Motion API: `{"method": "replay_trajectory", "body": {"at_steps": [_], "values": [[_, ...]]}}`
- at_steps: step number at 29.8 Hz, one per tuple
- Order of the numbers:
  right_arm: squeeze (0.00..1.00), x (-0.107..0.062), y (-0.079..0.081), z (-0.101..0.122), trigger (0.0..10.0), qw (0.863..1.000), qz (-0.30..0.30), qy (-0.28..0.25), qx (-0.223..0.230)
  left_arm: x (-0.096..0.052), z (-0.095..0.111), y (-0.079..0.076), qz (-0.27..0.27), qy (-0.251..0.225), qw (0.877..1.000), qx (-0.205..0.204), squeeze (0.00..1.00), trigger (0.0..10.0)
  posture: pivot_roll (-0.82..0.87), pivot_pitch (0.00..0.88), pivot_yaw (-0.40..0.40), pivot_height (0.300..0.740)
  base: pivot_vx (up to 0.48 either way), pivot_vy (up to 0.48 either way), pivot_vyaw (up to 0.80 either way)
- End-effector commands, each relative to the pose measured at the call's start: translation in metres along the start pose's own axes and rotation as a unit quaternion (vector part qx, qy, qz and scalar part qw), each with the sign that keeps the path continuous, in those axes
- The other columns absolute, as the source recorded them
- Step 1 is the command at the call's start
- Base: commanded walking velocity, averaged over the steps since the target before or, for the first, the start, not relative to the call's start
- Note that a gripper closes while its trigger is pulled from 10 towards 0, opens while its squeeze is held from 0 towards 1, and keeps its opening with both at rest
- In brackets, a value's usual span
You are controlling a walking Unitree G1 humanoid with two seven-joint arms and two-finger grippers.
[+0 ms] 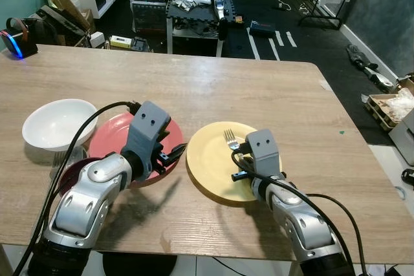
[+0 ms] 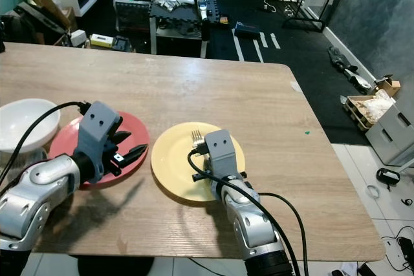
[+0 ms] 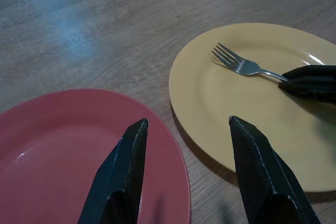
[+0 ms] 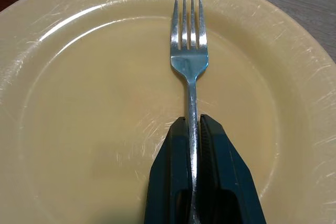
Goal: Setting the table
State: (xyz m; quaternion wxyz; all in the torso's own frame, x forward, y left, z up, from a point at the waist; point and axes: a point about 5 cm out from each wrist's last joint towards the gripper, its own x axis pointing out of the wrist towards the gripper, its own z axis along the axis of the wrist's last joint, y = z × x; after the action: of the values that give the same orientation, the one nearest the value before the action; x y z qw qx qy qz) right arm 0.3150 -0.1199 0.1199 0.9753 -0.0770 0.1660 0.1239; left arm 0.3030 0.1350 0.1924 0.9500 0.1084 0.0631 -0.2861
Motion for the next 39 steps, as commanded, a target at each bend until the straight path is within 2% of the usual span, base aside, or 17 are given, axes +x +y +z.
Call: {"method": "replay_trajectory", "body": {"at_steps": [1,5,6,9,10,11,12,14,16,17,19,24,27,29,34,39], "values": [[0.00,-0.002,-0.001,-0.025,0.0,0.998,-0.003,0.056,0.012,-0.001,-0.004,-0.003,-0.003,0.009,1.000,-0.005,0.00,10.0,0.02,0.066,0.003,0.740,0.000,0.000,0.00],[0.00,-0.003,-0.003,-0.014,0.0,0.999,-0.013,0.021,0.035,-0.001,-0.006,-0.002,0.001,0.011,1.000,-0.006,0.00,10.0,0.01,0.052,0.007,0.740,0.000,0.000,0.00],[0.00,-0.007,-0.008,0.001,0.0,0.997,-0.022,-0.027,0.065,0.000,-0.007,-0.002,0.004,0.011,1.000,-0.008,0.00,10.0,0.00,0.043,0.014,0.740,0.000,0.000,0.00],[0.00,-0.009,-0.010,0.007,0.0,0.996,-0.026,-0.047,0.078,0.000,-0.007,-0.002,0.005,0.011,1.000,-0.009,0.00,10.0,0.00,0.043,0.014,0.740,0.000,0.000,0.00],[0.00,-0.017,-0.018,0.025,3.3,0.987,-0.038,-0.109,0.113,0.002,-0.006,-0.001,0.020,0.005,1.000,-0.013,0.00,10.0,-0.01,0.033,0.024,0.740,0.000,0.000,0.00],[0.00,-0.022,-0.023,0.035,10.0,0.980,-0.045,-0.146,0.128,0.002,-0.005,0.000,0.032,-0.004,0.999,-0.018,0.00,10.0,-0.01,0.030,0.027,0.740,0.000,0.000,0.00],[0.00,-0.034,-0.031,0.048,10.0,0.967,-0.057,-0.202,0.146,0.003,-0.001,0.002,0.051,-0.019,0.998,-0.023,0.00,10.0,-0.01,0.025,0.030,0.740,0.000,0.000,0.00],[0.00,-0.036,-0.033,0.051,10.0,0.964,-0.061,-0.213,0.148,0.003,0.000,0.003,0.055,-0.024,0.998,-0.023,0.00,10.0,-0.01,0.024,0.032,0.740,0.000,0.000,0.00],[0.00,-0.043,-0.040,0.057,10.0,0.953,-0.075,-0.245,0.161,0.003,0.003,0.003,0.067,-0.036,0.997,-0.027,0.00,10.0,-0.02,0.020,0.036,0.740,0.000,0.000,0.00],[0.00,-0.051,-0.047,0.064,10.0,0.941,-0.092,-0.276,0.173,0.002,0.006,0.003,0.081,-0.051,0.995,-0.025,0.00,10.0,-0.02,0.014,0.041,0.740,0.000,0.000,0.00],[0.00,-0.054,-0.050,0.065,10.0,0.937,-0.099,-0.287,0.173,0.002,0.008,0.003,0.090,-0.058,0.994,-0.029,0.00,10.0,-0.02,0.012,0.044,0.740,0.000,0.000,0.00],[0.00,-0.064,-0.054,0.063,10.0,0.931,-0.111,-0.304,0.169,-0.001,0.014,0.005,0.140,-0.083,0.986,-0.045,0.00,10.0,-0.02,0.006,0.048,0.740,0.000,0.000,0.00],[0.00,-0.068,-0.054,0.056,10.0,0.935,-0.118,-0.295,0.160,-0.003,0.015,0.007,0.164,-0.083,0.982,-0.048,0.00,10.0,-0.03,0.003,0.053,0.740,0.000,0.000,0.00],[0.00,-0.076,-0.058,0.041,10.0,0.937,-0.134,-0.282,0.155,-0.012,0.013,0.007,0.187,-0.080,0.979,-0.011,0.00,10.0,-0.03,0.002,0.068,0.740,0.000,0.000,0.00],[0.00,-0.079,-0.063,0.033,10.0,0.936,-0.156,-0.278,0.152,-0.015,0.007,0.001,0.169,-0.062,0.984,0.012,0.00,10.0,-0.03,0.000,0.083,0.740,0.000,0.000,0.00],[0.00,-0.072,-0.061,0.034,10.0,0.934,-0.157,-0.279,0.156,-0.005,0.011,-0.003,0.153,-0.072,0.986,-0.002,0.00,10.0,-0.03,0.000,0.091,0.740,0.000,0.000,0.00]]}}
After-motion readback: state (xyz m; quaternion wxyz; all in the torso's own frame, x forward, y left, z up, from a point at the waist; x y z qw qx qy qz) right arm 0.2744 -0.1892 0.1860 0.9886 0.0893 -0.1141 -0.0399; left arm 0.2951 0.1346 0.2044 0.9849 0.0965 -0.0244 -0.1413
